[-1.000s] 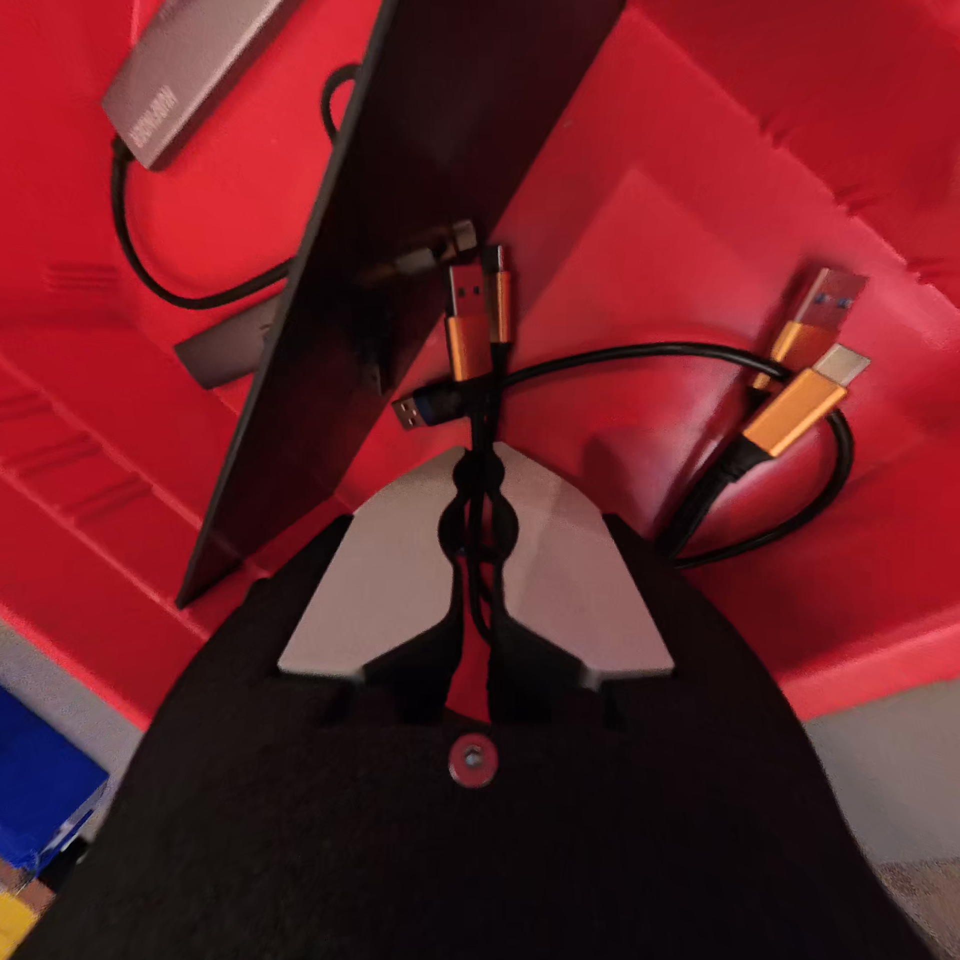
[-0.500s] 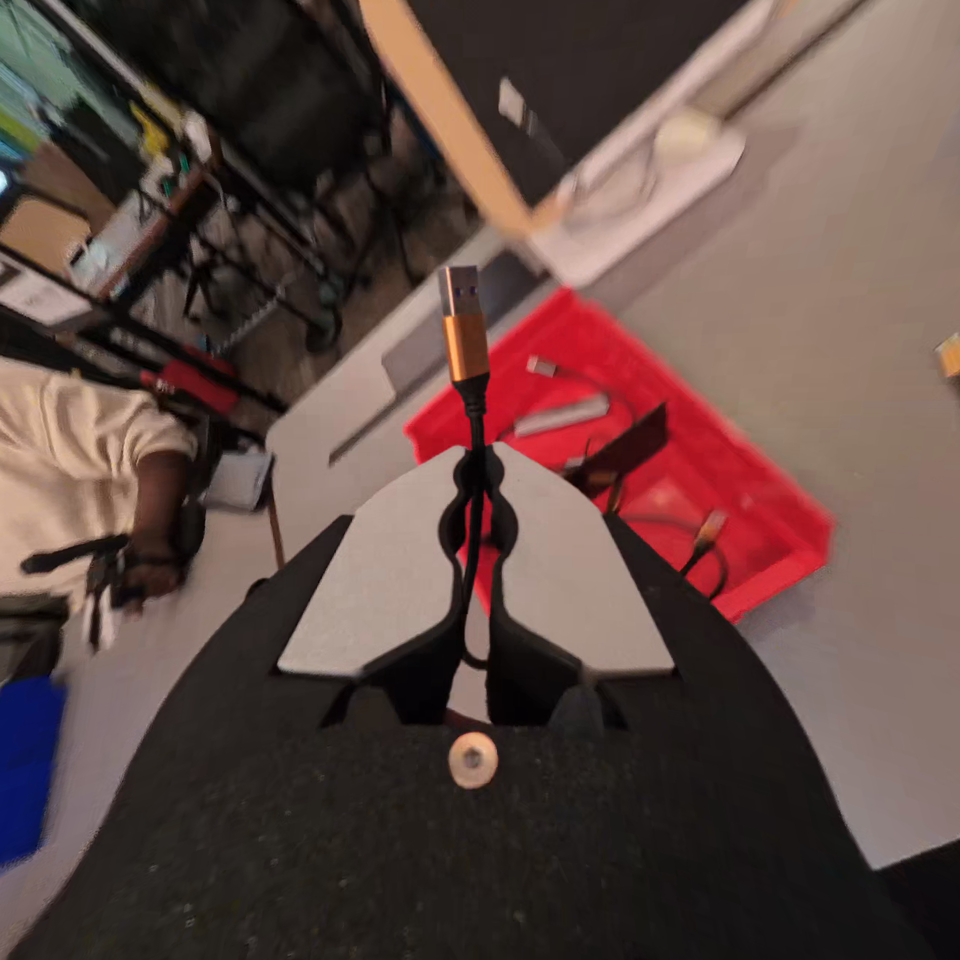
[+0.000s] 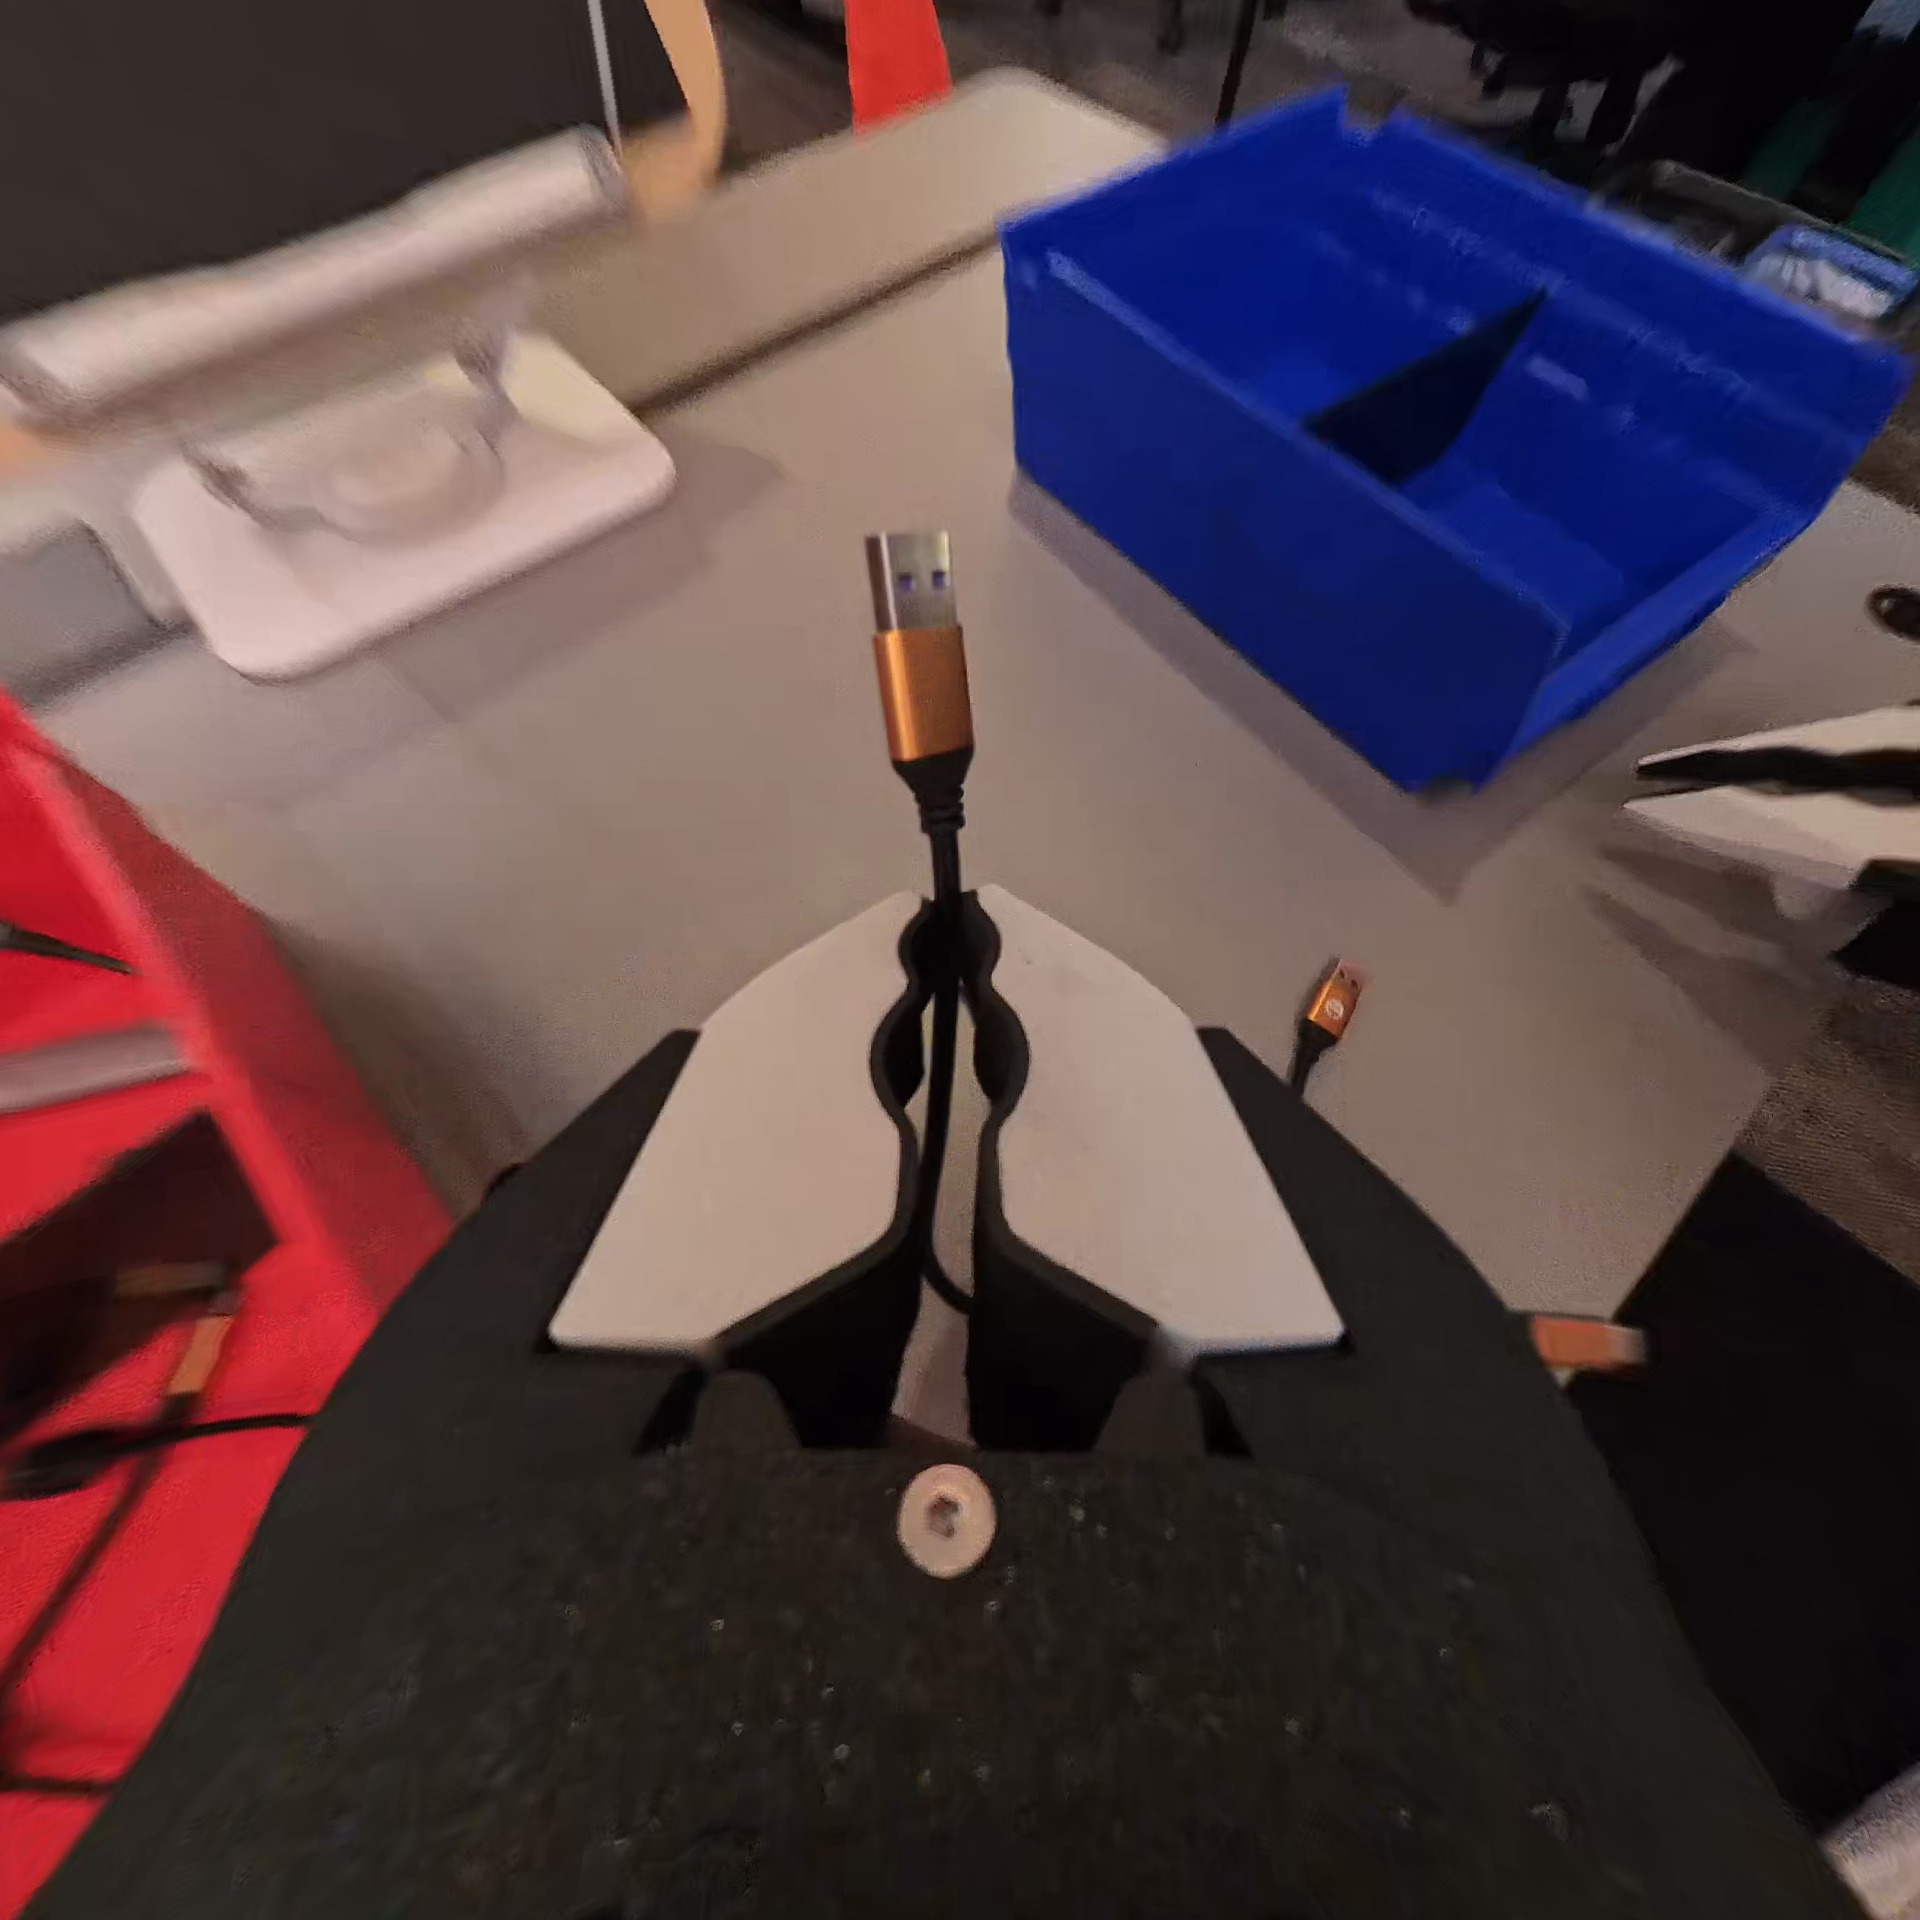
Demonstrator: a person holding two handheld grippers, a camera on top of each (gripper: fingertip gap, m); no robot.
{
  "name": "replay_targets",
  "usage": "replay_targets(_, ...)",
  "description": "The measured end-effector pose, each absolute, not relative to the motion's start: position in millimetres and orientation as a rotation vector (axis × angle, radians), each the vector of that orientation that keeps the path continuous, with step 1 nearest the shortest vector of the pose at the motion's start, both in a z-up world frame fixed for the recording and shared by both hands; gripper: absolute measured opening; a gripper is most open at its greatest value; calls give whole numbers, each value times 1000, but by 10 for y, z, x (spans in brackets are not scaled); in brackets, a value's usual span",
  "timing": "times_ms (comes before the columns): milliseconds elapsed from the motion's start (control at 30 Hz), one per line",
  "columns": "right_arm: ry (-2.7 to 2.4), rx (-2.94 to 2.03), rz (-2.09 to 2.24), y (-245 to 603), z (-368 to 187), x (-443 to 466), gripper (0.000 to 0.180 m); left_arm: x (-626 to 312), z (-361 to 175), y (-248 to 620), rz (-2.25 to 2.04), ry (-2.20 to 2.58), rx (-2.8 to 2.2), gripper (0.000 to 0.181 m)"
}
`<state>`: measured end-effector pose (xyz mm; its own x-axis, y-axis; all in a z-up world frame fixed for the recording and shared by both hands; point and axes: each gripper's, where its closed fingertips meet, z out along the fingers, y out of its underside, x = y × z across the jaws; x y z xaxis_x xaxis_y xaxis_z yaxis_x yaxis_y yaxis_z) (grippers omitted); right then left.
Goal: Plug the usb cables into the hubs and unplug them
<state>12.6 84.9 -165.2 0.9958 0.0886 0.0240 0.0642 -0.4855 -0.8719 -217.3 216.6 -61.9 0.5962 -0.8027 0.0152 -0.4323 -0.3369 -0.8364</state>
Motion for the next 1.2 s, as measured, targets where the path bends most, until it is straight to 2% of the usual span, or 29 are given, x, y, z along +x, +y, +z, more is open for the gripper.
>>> replay_targets(167,-97,-2073,32,810,-1636,153,16,-2053,-1532,1997,-486,1116,-2160,4)
replay_targets(233,-95,-2075,31,795,-1638,164,16,-2056,-1703,1931,-502,1149,-2202,9)
replay_targets(367,-90,-2076,30,772,-1640,175,16,-2071,-1596,1823,-611,1165,-2153,29)
replay_targets(500,-80,-2079,20,735,-1647,215,16,-2472,-912,1935,-616,1081,-1946,30)
replay_targets(600,-67,-2079,26,716,-1650,238,16,-3049,-701,2077,-536,1193,-1941,29)
replay_targets(733,-74,-2086,36,728,-1665,207,16,-3772,-850,2505,-288,1406,-2016,27)
replay_targets(833,-94,-2087,19,754,-1665,175,16,-4018,-1151,2651,-193,1600,-2089,23)
replay_targets(1033,-100,-2092,21,814,-1671,141,16,-4233,-1779,2681,-145,1886,-2259,19)
replay_targets(1067,-103,-2095,20,824,-1679,136,16,-4227,-1836,2689,-161,1902,-2275,14)
replay_targets(1200,-119,-2102,7,851,-1697,131,16,-4141,-1954,2694,-281,1923,-2321,17)
